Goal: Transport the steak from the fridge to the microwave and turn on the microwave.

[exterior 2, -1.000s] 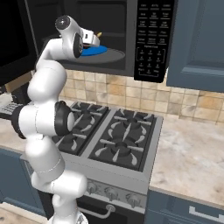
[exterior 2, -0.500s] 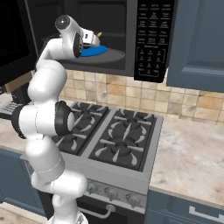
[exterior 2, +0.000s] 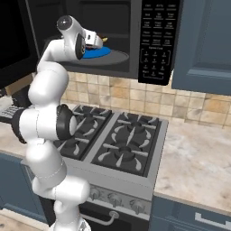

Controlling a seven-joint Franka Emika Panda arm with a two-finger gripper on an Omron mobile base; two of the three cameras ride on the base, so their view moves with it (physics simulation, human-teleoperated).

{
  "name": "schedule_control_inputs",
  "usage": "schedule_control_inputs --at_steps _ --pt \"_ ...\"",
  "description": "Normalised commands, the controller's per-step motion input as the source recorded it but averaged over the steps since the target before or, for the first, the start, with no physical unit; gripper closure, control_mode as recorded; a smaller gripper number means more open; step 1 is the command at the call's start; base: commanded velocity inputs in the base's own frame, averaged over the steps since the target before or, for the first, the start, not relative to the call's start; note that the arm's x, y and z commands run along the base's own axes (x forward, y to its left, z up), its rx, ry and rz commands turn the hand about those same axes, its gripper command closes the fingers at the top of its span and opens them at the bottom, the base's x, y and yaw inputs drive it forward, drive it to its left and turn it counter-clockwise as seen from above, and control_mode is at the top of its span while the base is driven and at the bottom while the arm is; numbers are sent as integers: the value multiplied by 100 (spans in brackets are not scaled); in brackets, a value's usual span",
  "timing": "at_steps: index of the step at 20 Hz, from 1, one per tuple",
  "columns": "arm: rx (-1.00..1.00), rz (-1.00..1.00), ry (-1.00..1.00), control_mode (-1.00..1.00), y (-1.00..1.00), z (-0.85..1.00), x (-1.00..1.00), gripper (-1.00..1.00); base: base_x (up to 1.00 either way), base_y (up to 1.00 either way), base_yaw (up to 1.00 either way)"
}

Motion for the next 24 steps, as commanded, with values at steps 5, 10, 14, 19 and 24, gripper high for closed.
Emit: schedule_control_inputs --at_steps 5,10,14,19,24 --pt "0 0 0 -100 0 7 -25 -100 0 0 0" --pt "0 0 0 -100 0 4 -57 -100 0 0 0" --pt "0 0 -2 -100 0 0 -72 -100 0 0 0" --pt "0 0 -3 -100 -2 0 -72 -100 0 0 0" --pt "0 0 -9 -100 -12 0 -56 -100 0 0 0"
